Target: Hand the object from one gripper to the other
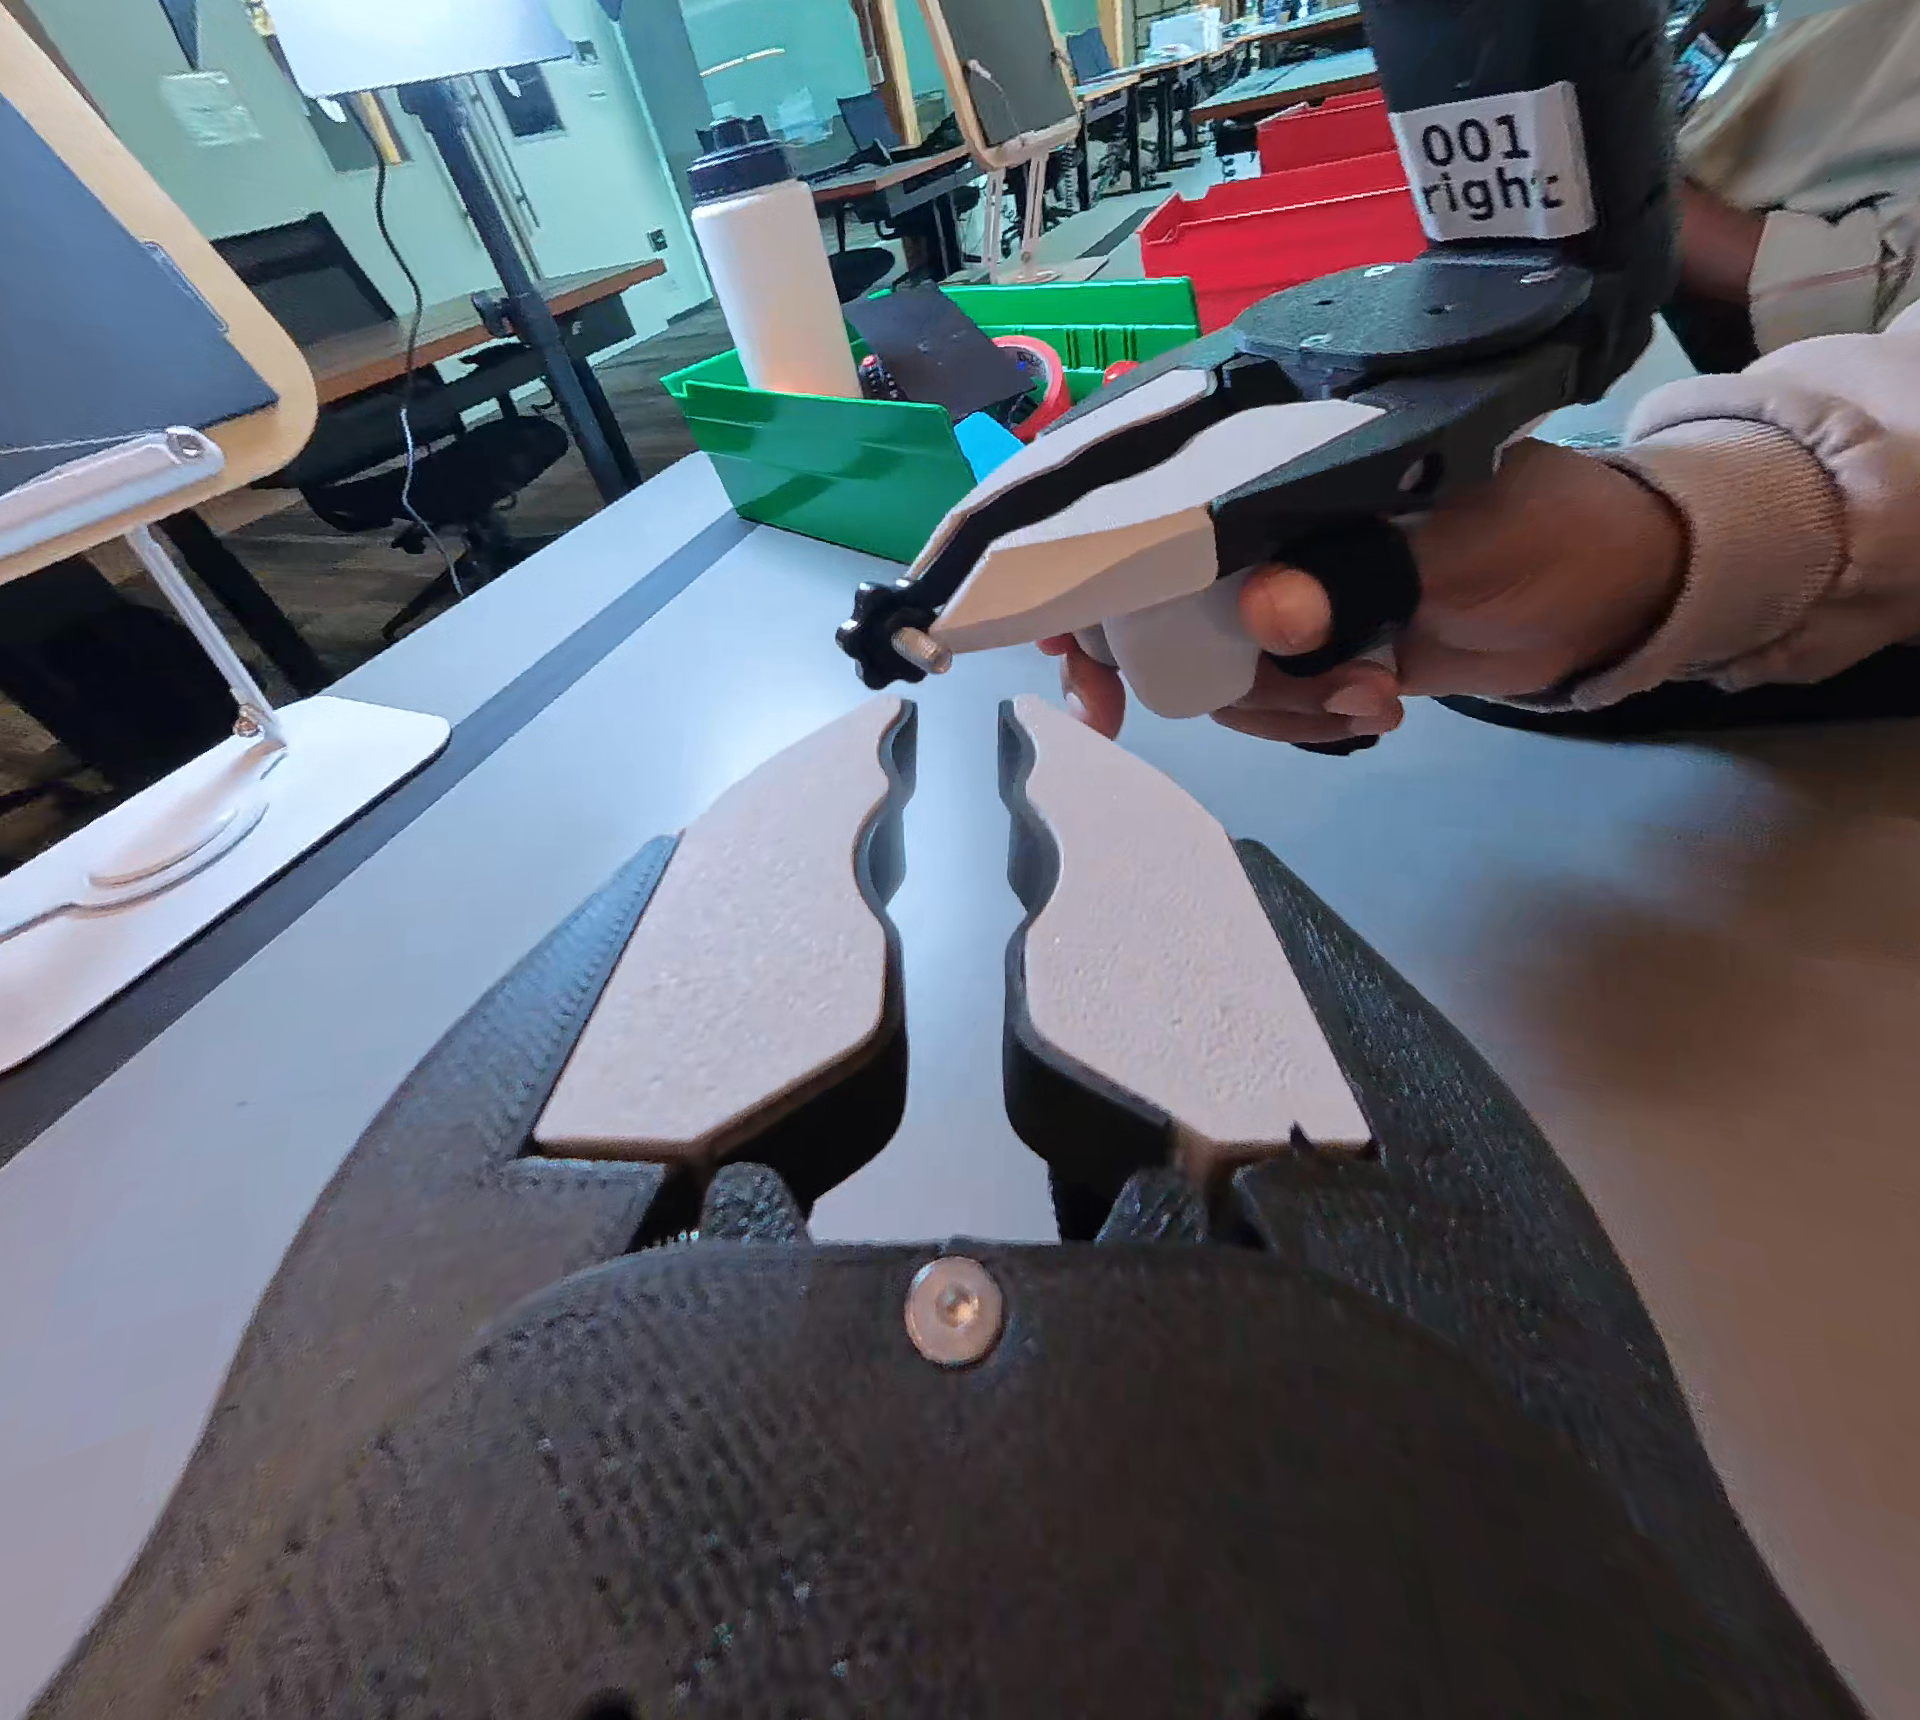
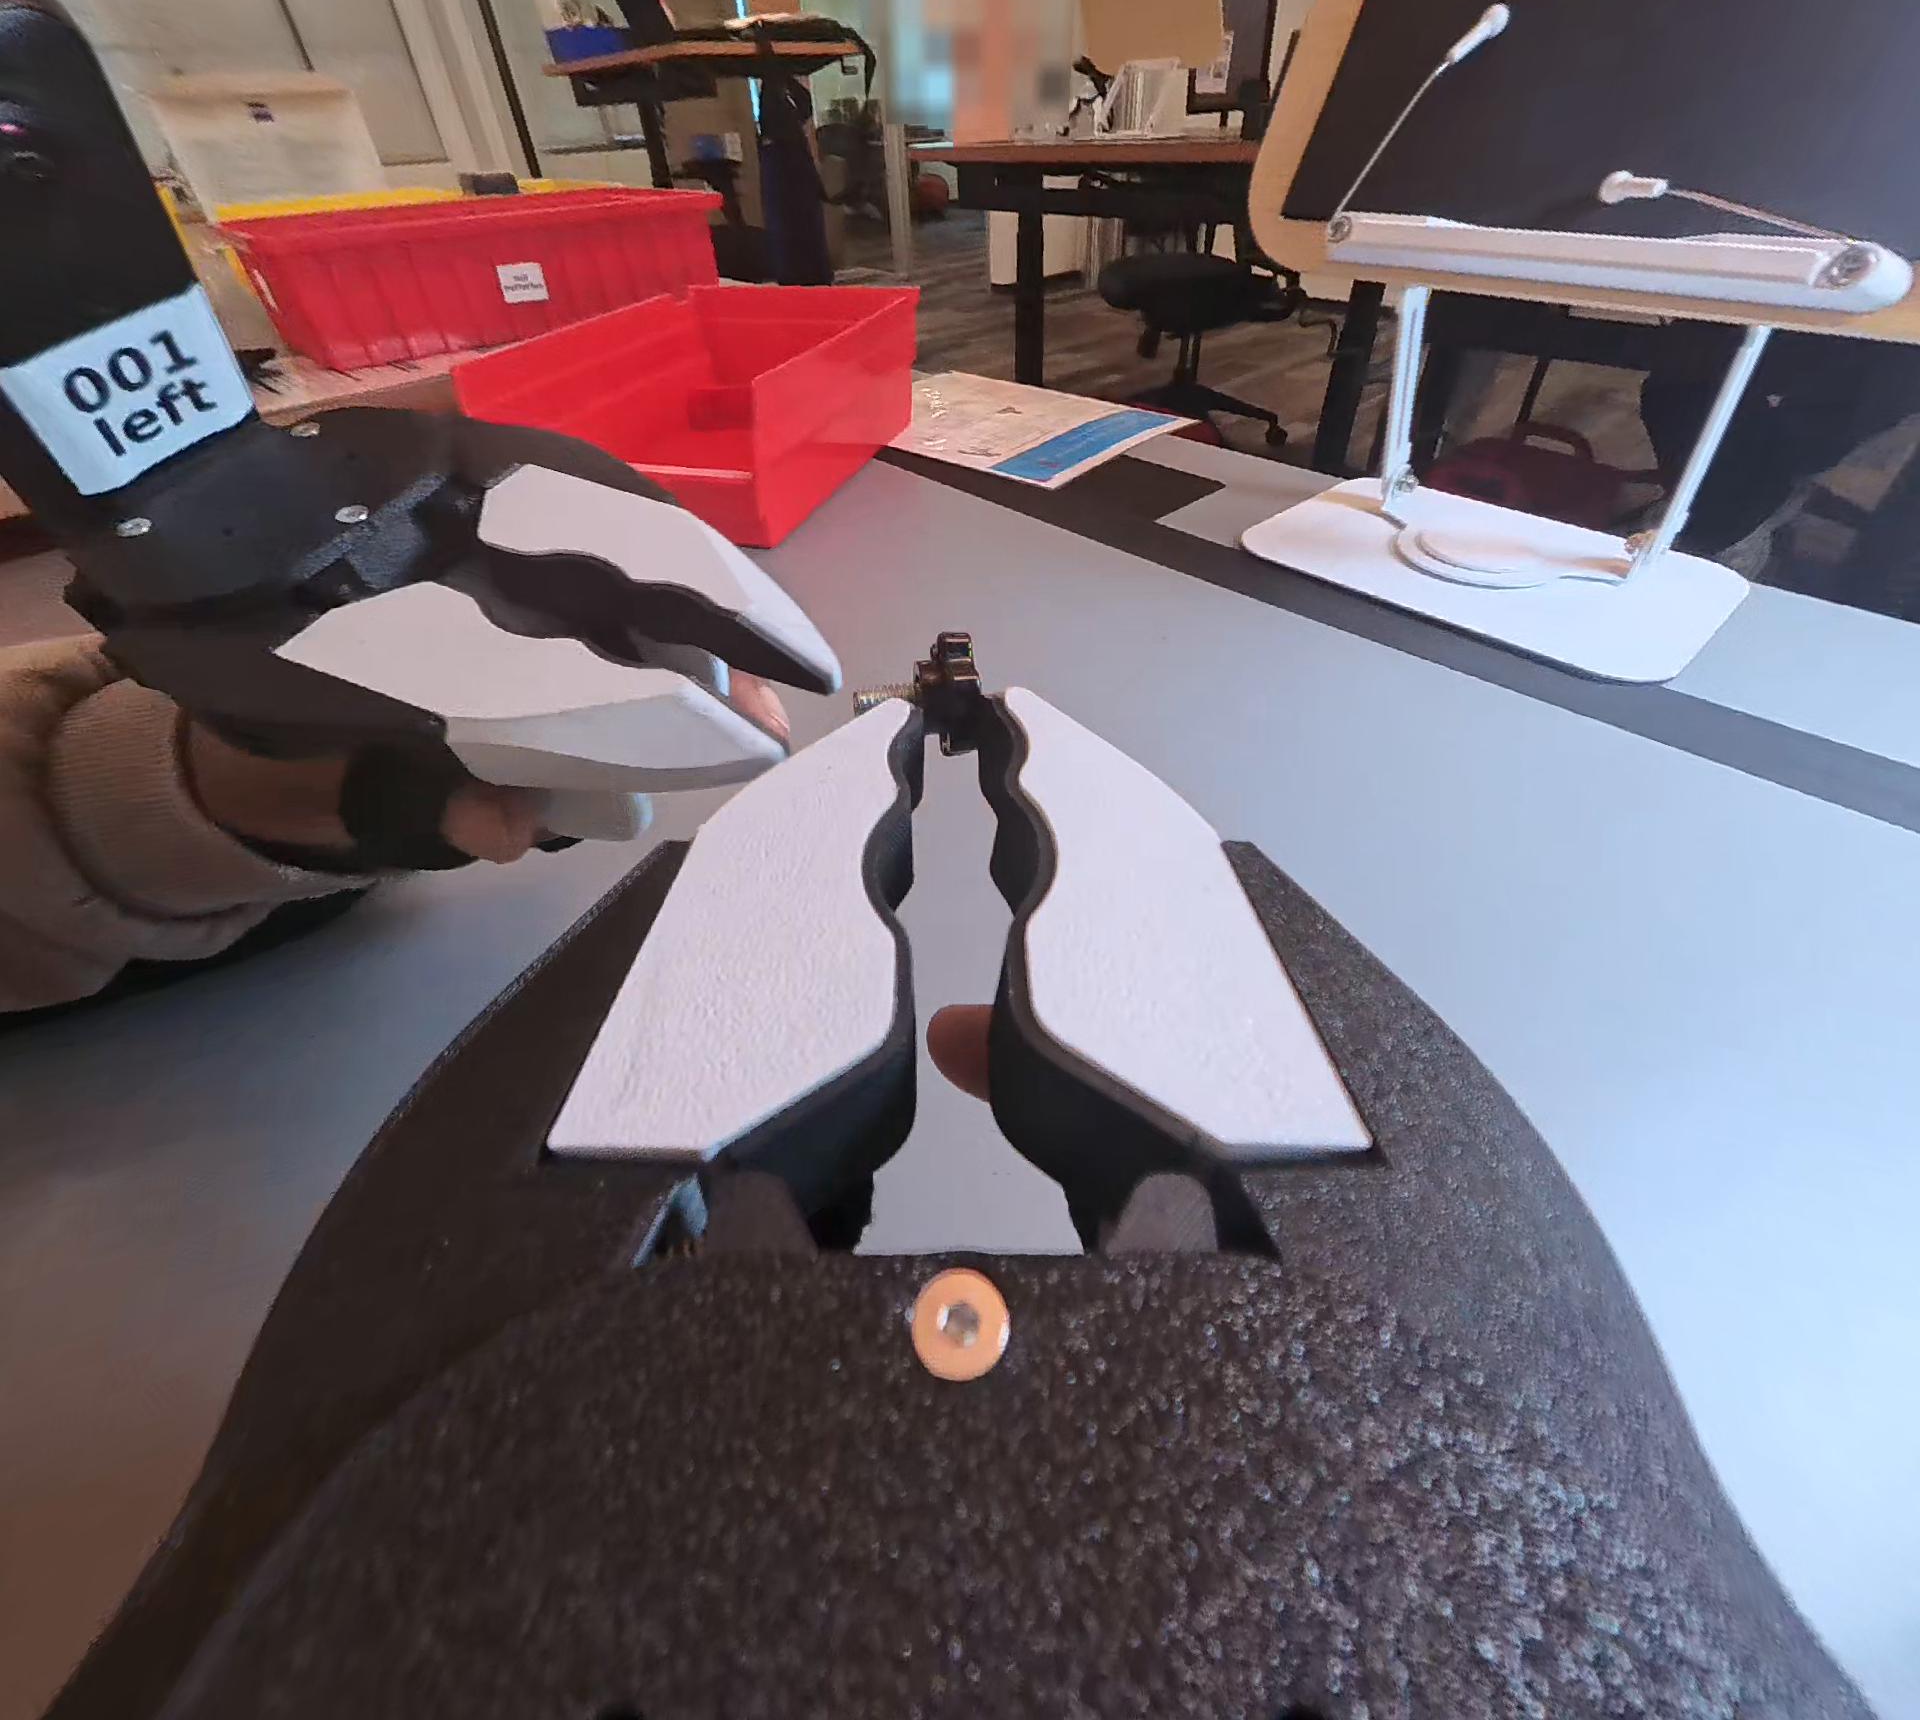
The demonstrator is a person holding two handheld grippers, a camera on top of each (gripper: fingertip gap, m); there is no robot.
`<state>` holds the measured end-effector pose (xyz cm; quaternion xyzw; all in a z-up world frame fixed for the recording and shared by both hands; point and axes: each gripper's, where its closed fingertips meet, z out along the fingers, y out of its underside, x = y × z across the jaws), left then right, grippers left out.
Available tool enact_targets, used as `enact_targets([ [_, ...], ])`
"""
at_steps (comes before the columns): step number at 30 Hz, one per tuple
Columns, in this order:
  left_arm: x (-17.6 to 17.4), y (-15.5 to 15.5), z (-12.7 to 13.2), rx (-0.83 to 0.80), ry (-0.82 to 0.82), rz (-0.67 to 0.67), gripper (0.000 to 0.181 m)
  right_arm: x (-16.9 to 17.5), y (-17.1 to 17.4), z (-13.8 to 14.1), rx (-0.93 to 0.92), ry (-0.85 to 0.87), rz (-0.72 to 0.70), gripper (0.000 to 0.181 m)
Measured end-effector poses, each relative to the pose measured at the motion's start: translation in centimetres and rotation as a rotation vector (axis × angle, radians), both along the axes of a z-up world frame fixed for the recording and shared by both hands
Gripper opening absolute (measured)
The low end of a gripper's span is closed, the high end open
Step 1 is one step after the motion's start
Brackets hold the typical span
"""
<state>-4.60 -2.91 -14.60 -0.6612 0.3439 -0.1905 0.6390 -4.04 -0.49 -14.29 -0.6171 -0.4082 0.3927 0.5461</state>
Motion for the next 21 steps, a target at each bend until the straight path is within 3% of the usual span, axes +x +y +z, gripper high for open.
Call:
enact_targets([
  [9, -0.1, 0.1, -0.5, -0.014, 0.034, 0.0, 0.007, -0.8, -1.0, -0.8, -0.015, -0.033, 0.015, 0.01],
  [13, -0.2, -0.4, 0.2, -0.039, -0.004, -0.058, 0.006, -0.8, -1.6, 0.1, 0.003, 0.011, 0.102, 0.01],
  [15, 0.0, -1.3, 1.3, -0.062, -0.111, -0.179, 0.006, -0.7, -2.8, 1.3, 0.02, 0.074, 0.243, 0.017],
  [18, 0.6, -4.3, 3.8, -0.161, -0.362, -0.491, 0.006, 0.4, -5.7, 3.3, -0.089, 0.203, 0.563, 0.034],
  [21, 0.8, -6.7, 5.6, -0.205, -0.513, -0.699, 0.006, 1.8, -7.1, 4.2, -0.189, 0.261, 0.743, 0.038],
])
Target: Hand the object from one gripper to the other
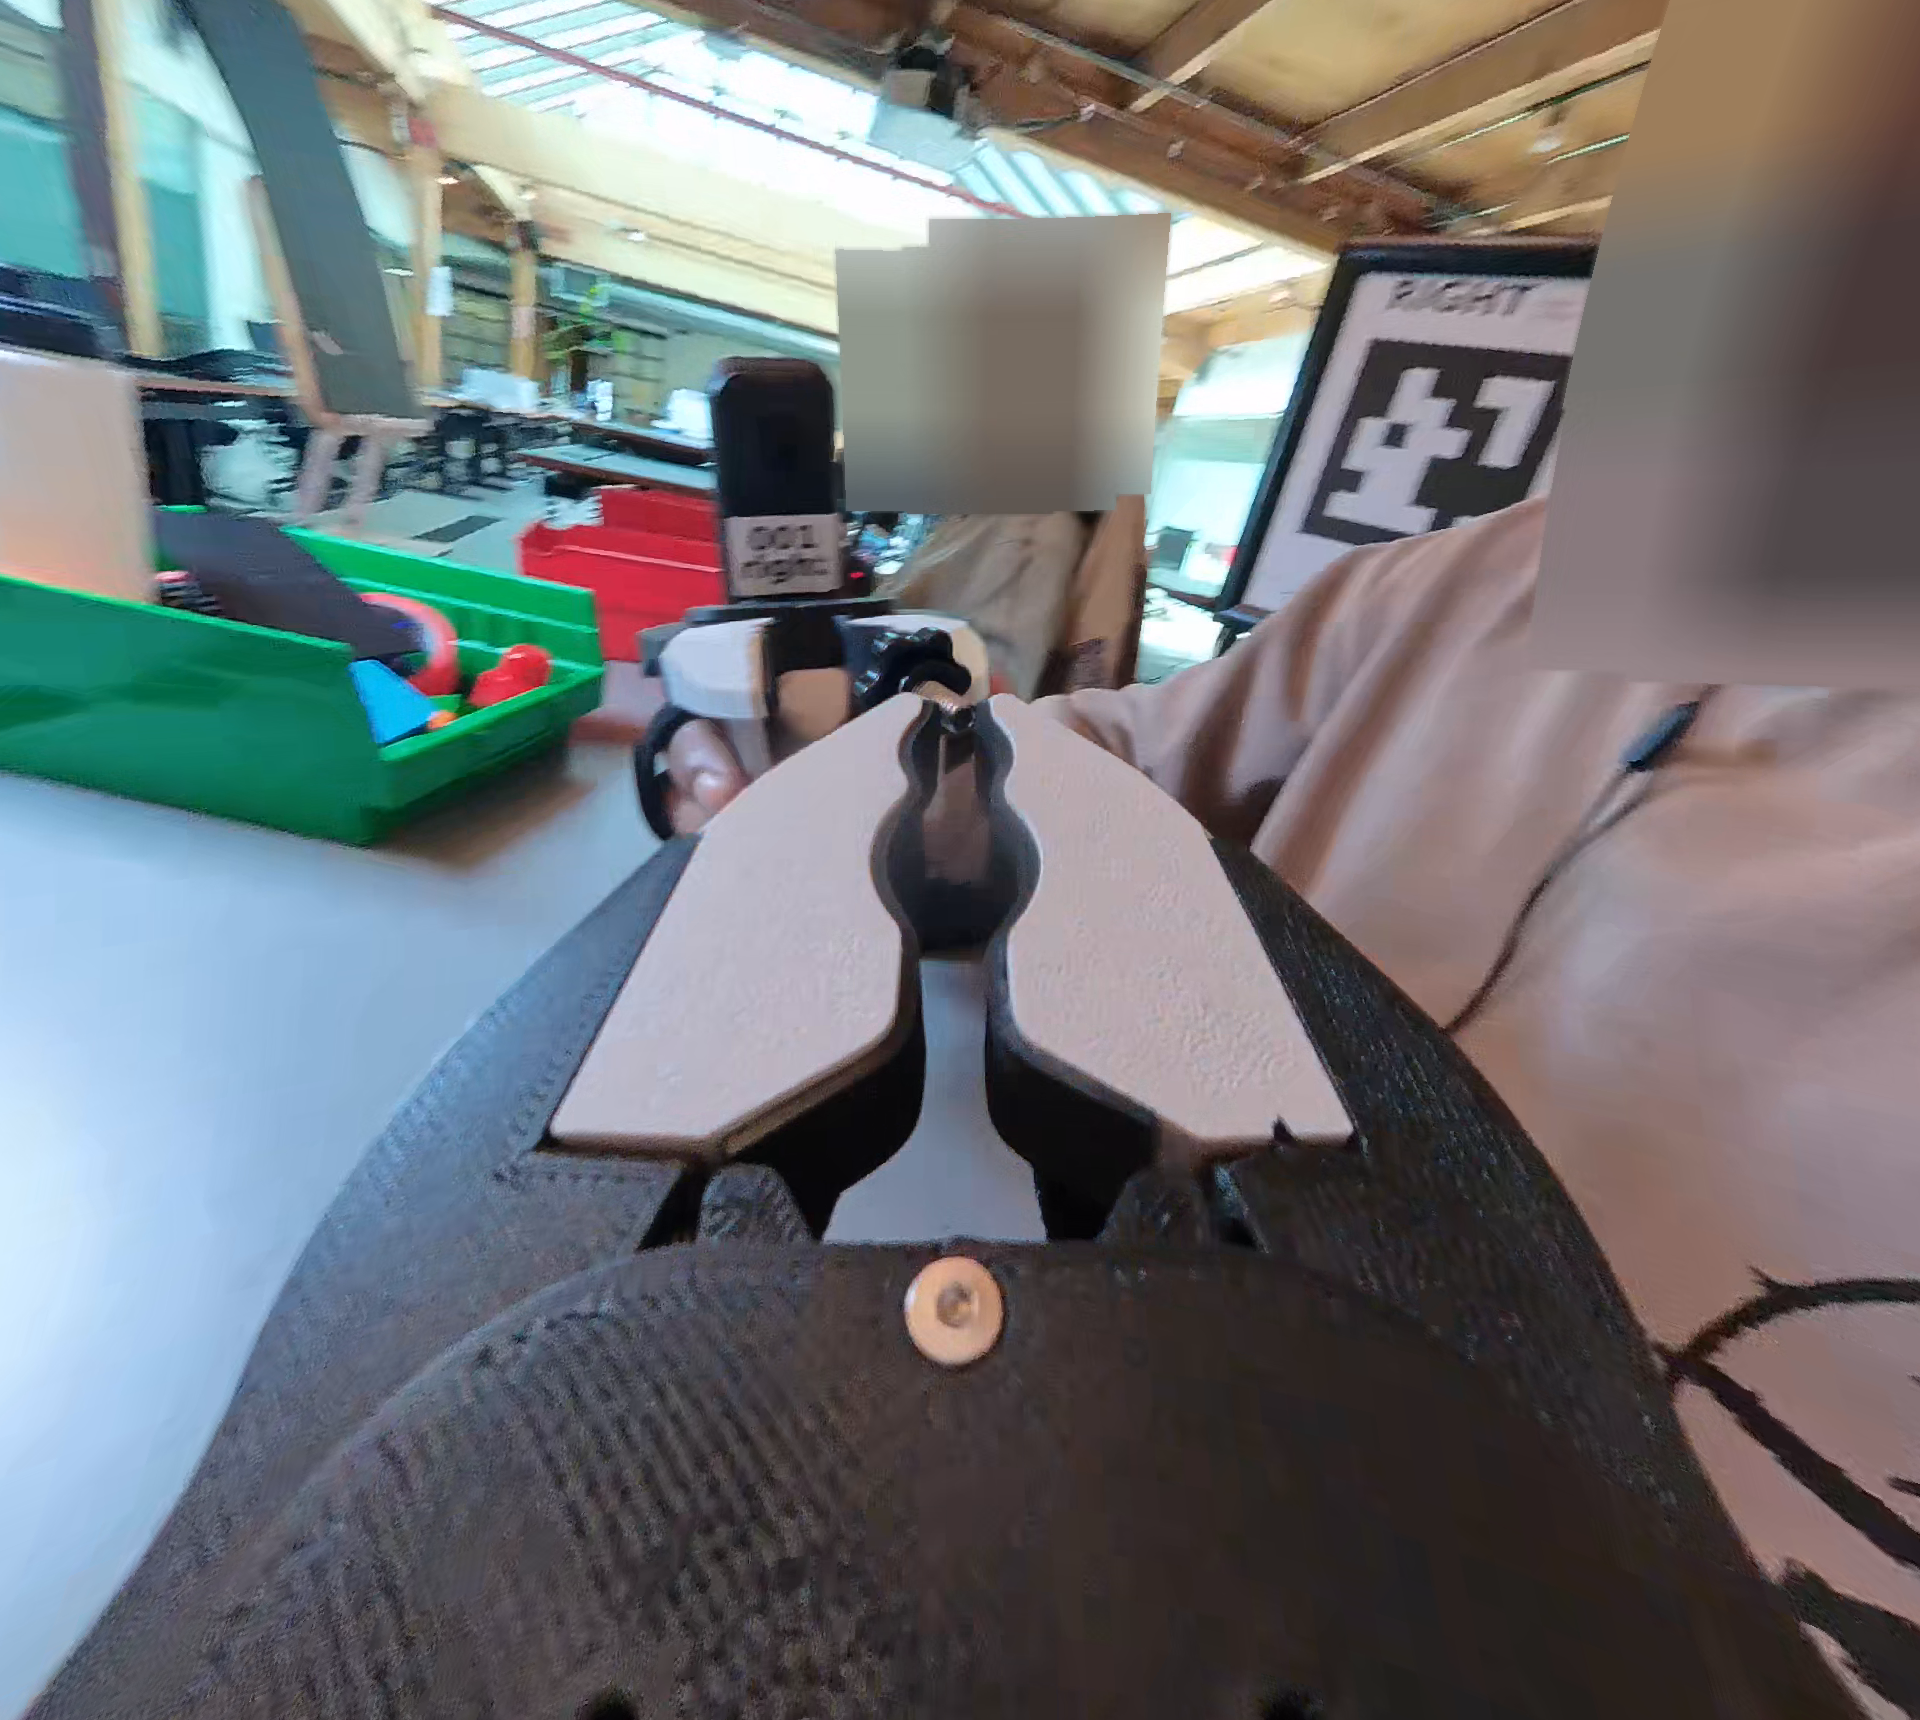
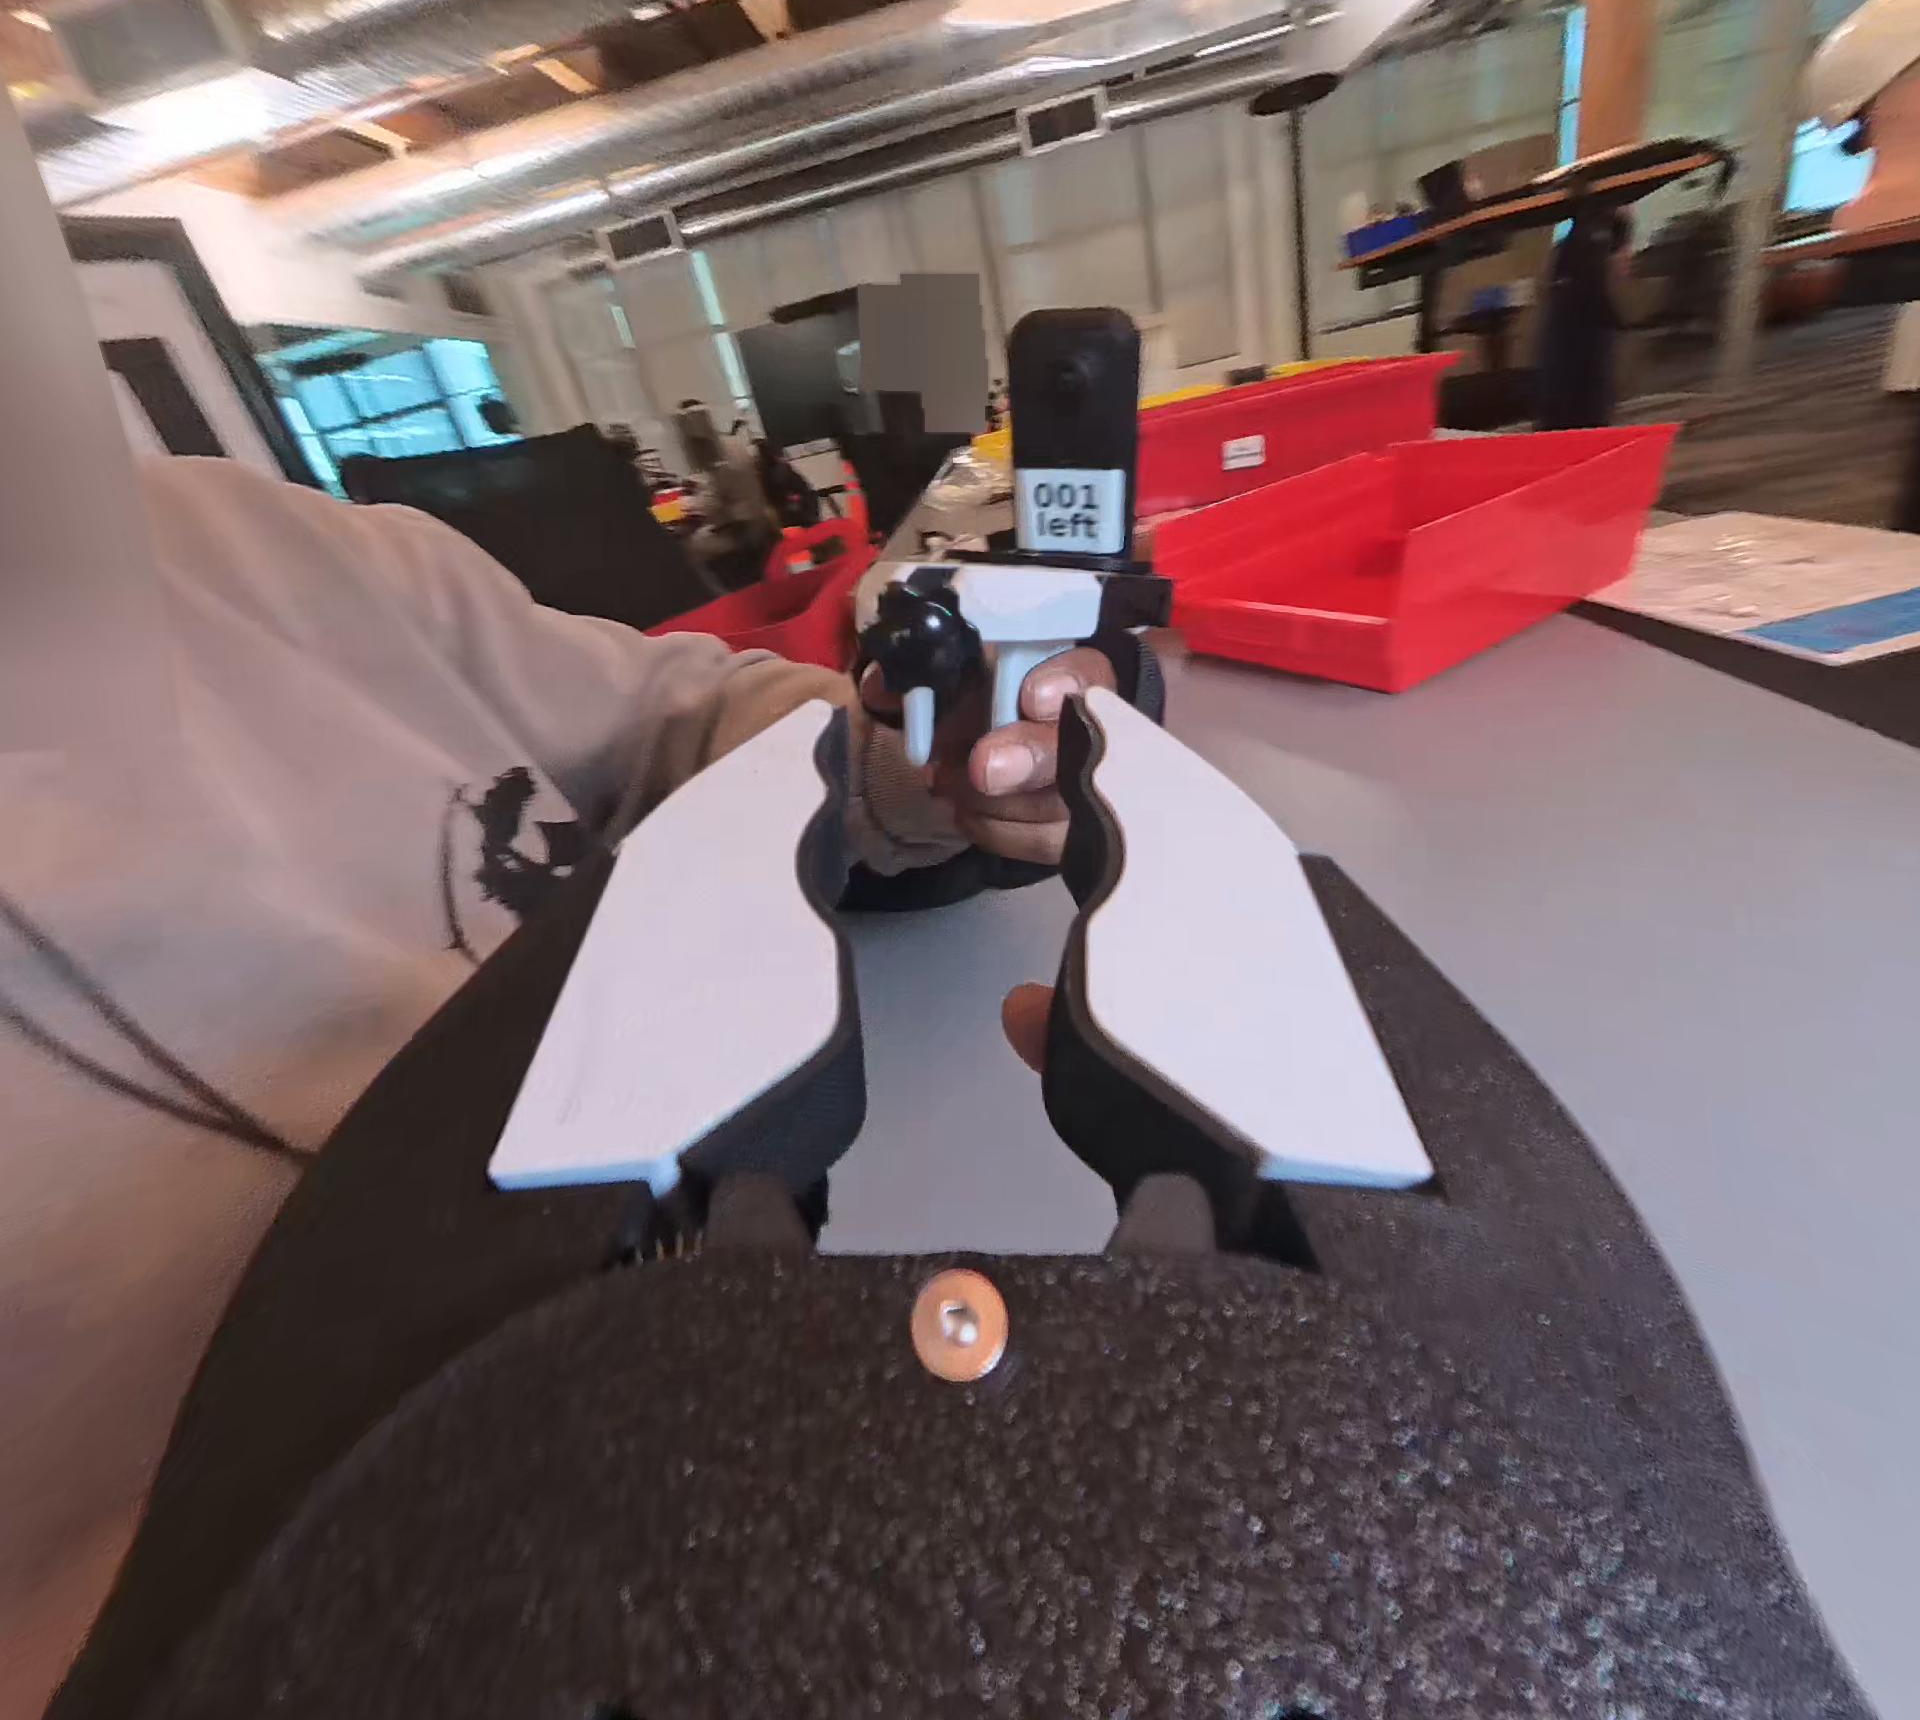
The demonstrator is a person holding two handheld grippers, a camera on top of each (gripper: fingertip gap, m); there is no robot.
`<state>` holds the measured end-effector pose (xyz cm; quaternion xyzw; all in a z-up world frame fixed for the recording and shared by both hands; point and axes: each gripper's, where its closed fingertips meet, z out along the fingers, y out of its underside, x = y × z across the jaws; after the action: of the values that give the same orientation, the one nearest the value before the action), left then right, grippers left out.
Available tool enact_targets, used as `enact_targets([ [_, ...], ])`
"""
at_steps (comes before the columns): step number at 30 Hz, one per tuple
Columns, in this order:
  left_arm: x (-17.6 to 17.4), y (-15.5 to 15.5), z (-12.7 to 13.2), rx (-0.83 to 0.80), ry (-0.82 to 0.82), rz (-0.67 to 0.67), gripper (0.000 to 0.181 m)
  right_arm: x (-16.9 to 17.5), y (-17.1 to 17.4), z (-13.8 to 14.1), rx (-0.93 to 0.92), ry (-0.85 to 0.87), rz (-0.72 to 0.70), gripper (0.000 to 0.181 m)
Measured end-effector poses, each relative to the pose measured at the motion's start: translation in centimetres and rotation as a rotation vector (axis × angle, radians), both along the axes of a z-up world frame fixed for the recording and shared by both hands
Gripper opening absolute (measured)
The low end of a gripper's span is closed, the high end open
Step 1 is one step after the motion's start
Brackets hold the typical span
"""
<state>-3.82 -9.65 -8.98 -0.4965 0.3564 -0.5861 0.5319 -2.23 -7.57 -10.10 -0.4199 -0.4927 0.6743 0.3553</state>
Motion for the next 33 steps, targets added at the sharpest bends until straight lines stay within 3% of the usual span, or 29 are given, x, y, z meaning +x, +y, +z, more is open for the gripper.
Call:
enact_targets([
  [6, 1.2, -1.5, -0.8, -0.013, 0.017, -0.116, 0.006, -0.3, -2.8, -1.2, -0.133, -0.037, 0.206, 0.037],
  [8, 1.4, -1.6, -1.3, -0.018, 0.043, -0.126, 0.006, -0.2, -3.6, -1.1, -0.15, -0.032, 0.256, 0.027],
  [10, 1.5, -1.7, -1.5, -0.023, 0.05, -0.14, 0.006, -0.2, -3.6, -0.8, -0.143, -0.01, 0.241, 0.018],
  [15, 1.2, -0.7, -1.8, -0.043, 0.06, -0.092, 0.006, -0.4, -2.7, -0.7, -0.116, 0.002, 0.163, 0.016],
  [19, 0.5, 1.4, -2.0, -0.073, 0.068, 0.044, 0.006, -1.0, -0.7, -1.1, 0.014, -0.001, -0.032, 0.015],
  [22, -0.3, 3.4, -2.3, -0.124, 0.082, 0.174, 0.017, -1.5, 1.4, -1.8, 0.297, -0.025, -0.298, 0.016],
  [26, -0.4, 5.0, -3.5, -0.209, 0.146, 0.292, 0.019, -1.7, 4.3, -3.0, 0.668, -0.118, -0.637, 0.016],
  [29, 0.0, 5.4, -4.5, -0.208, 0.211, 0.365, 0.019, -1.9, 5.1, -3.8, 0.885, -0.172, -0.763, 0.016],
  [33, -0.1, 5.9, -5.3, -0.191, 0.245, 0.42, 0.006, -2.2, 4.8, -4.2, 1.004, -0.198, -0.795, 0.016],
])
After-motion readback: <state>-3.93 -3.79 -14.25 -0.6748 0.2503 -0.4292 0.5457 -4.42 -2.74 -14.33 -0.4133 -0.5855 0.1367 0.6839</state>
